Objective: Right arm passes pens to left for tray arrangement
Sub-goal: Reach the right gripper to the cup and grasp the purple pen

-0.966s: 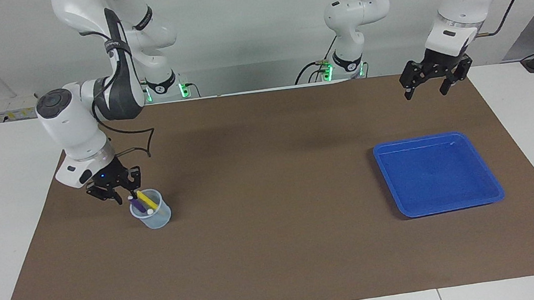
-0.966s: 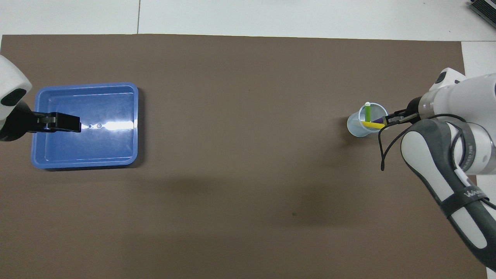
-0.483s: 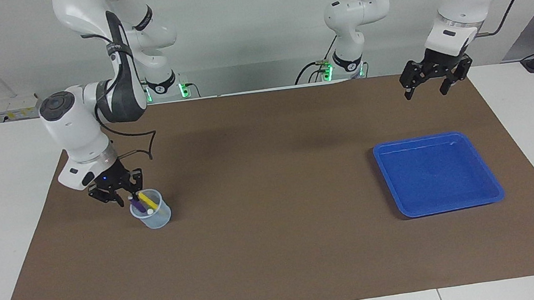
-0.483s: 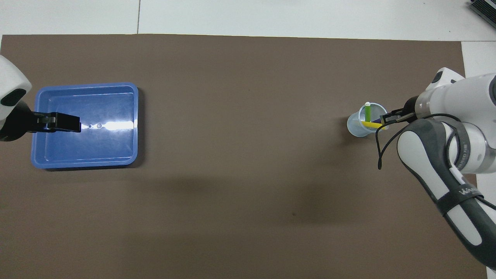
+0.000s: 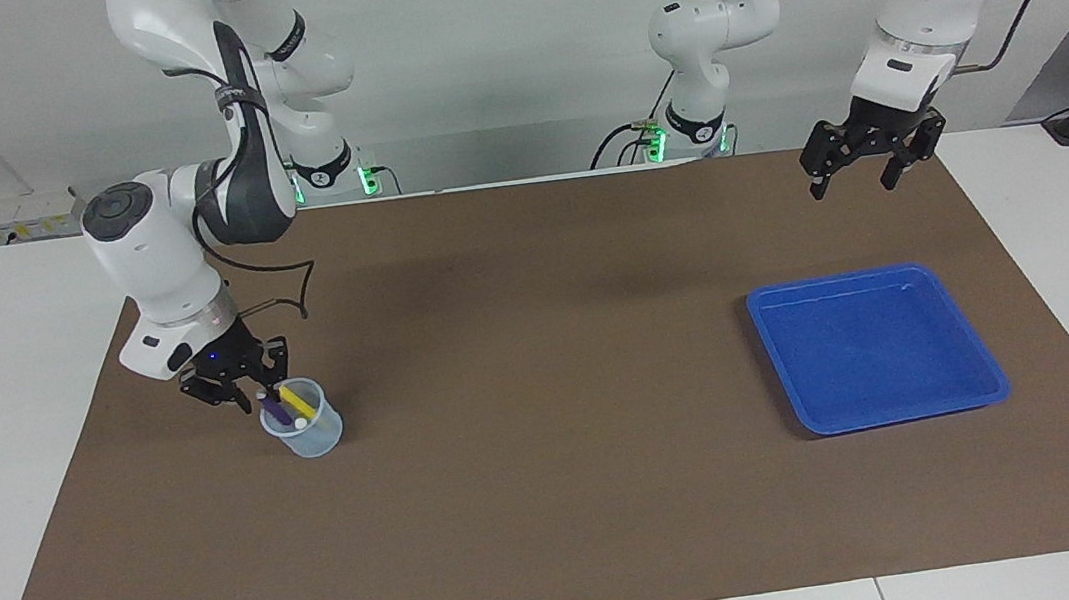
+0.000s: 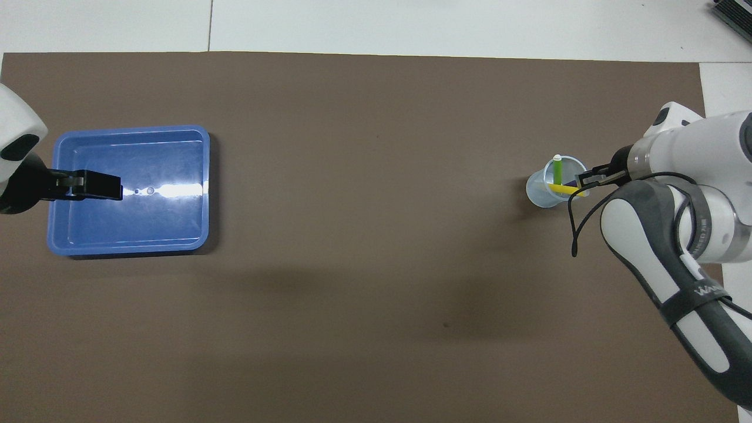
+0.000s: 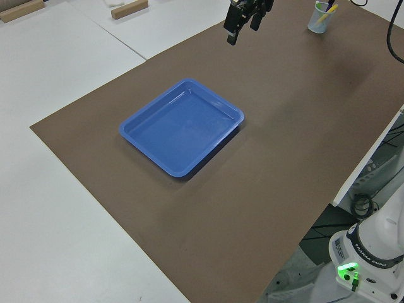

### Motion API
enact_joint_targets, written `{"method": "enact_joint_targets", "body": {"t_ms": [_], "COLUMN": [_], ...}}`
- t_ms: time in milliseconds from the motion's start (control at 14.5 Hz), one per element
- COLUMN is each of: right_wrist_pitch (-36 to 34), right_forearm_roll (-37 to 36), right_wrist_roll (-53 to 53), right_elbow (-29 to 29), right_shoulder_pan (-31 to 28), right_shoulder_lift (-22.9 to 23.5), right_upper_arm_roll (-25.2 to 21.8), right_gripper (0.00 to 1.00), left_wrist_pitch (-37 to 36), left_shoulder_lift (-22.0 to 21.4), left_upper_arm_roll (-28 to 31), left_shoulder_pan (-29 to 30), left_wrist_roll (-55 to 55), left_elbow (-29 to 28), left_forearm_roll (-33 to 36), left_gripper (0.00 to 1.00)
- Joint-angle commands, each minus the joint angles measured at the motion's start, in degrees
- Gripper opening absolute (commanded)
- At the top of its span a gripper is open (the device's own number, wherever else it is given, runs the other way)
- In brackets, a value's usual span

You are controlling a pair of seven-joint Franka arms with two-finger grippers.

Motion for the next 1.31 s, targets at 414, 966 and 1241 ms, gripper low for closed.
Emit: {"method": "enact_joint_targets", "body": {"t_ms": [414,966,1241], "right_wrist_pitch": [0.06,-11.26,-22.24], "right_forearm_roll": [0.33,1.2,5.59], "right_wrist_roll": [-1.07,-0.89,0.34], "right_elbow": [1.19,10.06,17.79], "right_shoulder_pan": [-0.38,-0.29,-0.29], "right_shoulder_lift": [0.74,0.22,-0.66], "right_upper_arm_roll": [0.37,1.24,1.6], "right_gripper": [0.0,0.0,0.0], "left_wrist_pitch": [1.26,0.91,0.47], "left_shoulder_lift": [-1.28,-1.19,-1.27], "left_upper_arm_roll": [0.18,0.27,0.7], "left_shoulder_pan": [0.3,0.39,0.57], "left_wrist_roll": [-0.13,0.39,0.66], "left_elbow": [-1.37,-0.93,-1.01], "left_forearm_roll": [-0.48,-0.48,-1.35], "left_gripper": [1.0,1.0,1.0]}}
